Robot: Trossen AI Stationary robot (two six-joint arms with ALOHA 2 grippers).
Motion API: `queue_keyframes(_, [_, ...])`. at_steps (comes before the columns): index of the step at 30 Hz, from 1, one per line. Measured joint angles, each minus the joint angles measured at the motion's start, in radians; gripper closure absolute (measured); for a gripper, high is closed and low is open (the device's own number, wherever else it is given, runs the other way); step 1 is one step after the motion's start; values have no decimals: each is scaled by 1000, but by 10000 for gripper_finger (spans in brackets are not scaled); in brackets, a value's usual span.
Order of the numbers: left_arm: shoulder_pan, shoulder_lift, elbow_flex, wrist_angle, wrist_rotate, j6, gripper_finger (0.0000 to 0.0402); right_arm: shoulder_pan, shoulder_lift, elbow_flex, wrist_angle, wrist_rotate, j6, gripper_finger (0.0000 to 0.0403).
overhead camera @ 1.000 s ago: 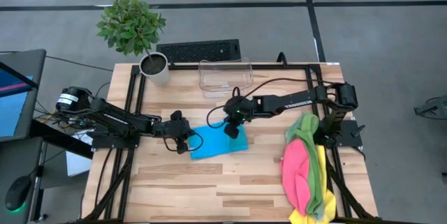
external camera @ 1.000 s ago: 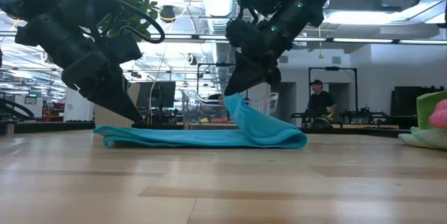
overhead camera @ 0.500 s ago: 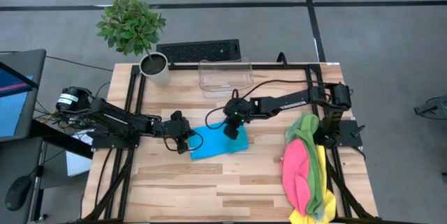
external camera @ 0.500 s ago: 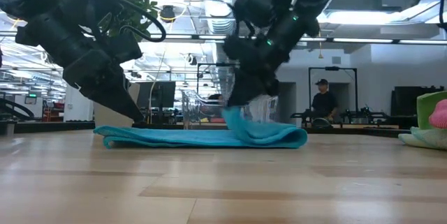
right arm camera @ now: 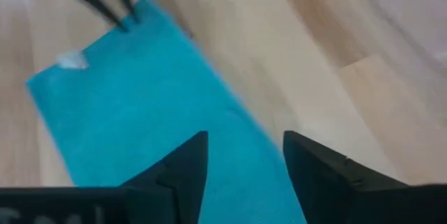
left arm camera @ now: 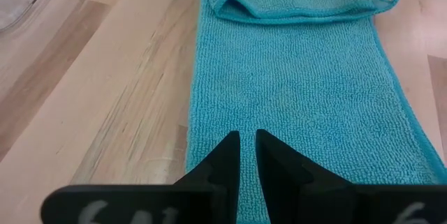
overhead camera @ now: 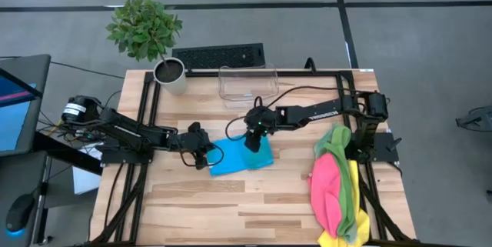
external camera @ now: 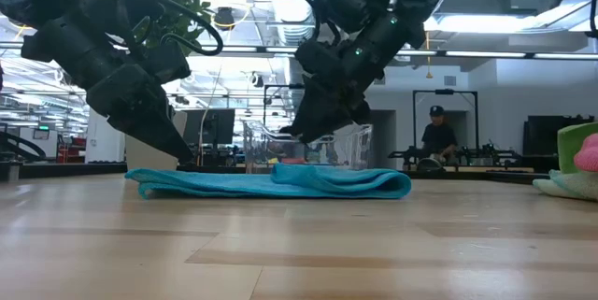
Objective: Fold microfiber towels
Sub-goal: Fold the blue microfiber towel
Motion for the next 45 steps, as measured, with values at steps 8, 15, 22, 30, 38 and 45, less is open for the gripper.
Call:
queue_keyframes(8, [0, 0, 0, 1, -3, 5, 363, 64, 63, 0, 140, 109, -28, 196])
queue_keyframes(15, [0, 0, 0, 0, -5, 5, 363, 30, 102, -1, 154, 113, -81, 214])
queue_keyframes(22, [0, 0, 0, 2, -6, 5, 363, 25, 171, 1, 199, 113, -82, 230])
queue_keyframes(30, [0, 0, 0, 5, -8, 5, 364, -2, 169, 0, 240, 178, -105, 246])
queue_keyframes(38, [0, 0, 0, 8, -8, -12, 364, 35, 61, 1, 218, 182, -116, 257])
queue_keyframes(45, [0, 0, 0, 9, -10, -12, 364, 100, 95, -9, 193, 240, -115, 270])
